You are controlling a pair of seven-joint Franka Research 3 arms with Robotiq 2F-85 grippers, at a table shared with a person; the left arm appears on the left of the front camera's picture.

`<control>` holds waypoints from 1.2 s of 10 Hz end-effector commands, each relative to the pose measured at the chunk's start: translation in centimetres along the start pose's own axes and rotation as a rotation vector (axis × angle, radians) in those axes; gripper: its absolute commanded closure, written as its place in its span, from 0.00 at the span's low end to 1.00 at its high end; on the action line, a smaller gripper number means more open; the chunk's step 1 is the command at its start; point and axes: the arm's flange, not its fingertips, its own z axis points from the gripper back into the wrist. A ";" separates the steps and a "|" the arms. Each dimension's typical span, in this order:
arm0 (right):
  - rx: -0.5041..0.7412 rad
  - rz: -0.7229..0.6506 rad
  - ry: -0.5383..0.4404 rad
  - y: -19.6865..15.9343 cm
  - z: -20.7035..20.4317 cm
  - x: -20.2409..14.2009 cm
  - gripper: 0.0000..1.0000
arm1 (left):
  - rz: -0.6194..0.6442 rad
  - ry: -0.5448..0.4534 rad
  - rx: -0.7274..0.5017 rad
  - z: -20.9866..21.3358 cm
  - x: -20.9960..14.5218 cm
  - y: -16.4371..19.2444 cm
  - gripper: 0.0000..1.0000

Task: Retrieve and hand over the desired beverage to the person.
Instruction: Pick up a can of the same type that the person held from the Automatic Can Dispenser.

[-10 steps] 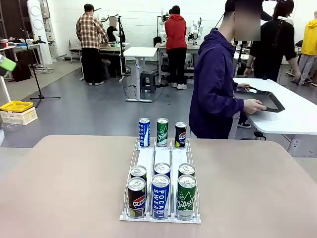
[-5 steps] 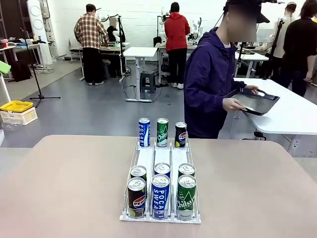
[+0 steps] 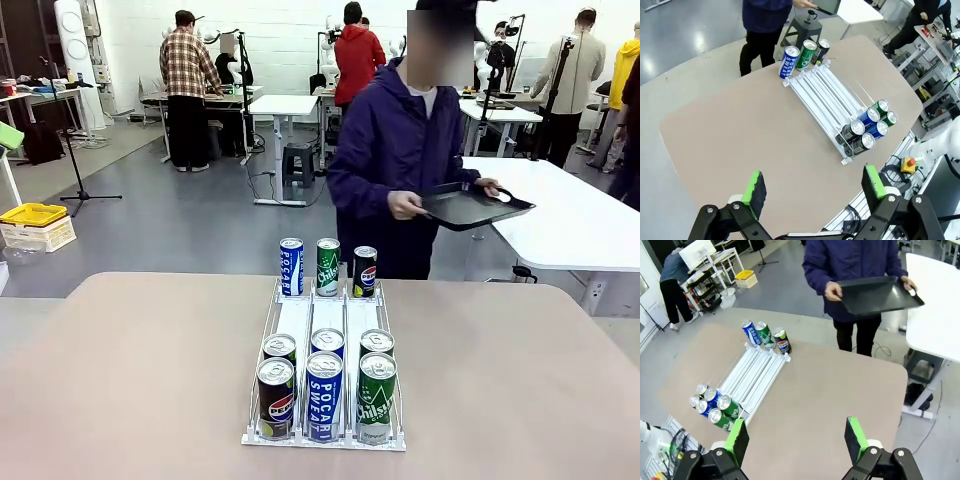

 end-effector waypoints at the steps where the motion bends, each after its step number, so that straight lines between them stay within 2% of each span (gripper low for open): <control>1: 0.008 0.002 0.000 0.0 -0.1 0.0 0.00 | -0.015 -0.004 -0.009 0.2 0.2 0.2 0.00; 12: 0.008 0.002 0.000 0.0 -0.1 0.0 0.00 | -0.015 -0.004 -0.009 0.2 0.2 0.2 0.00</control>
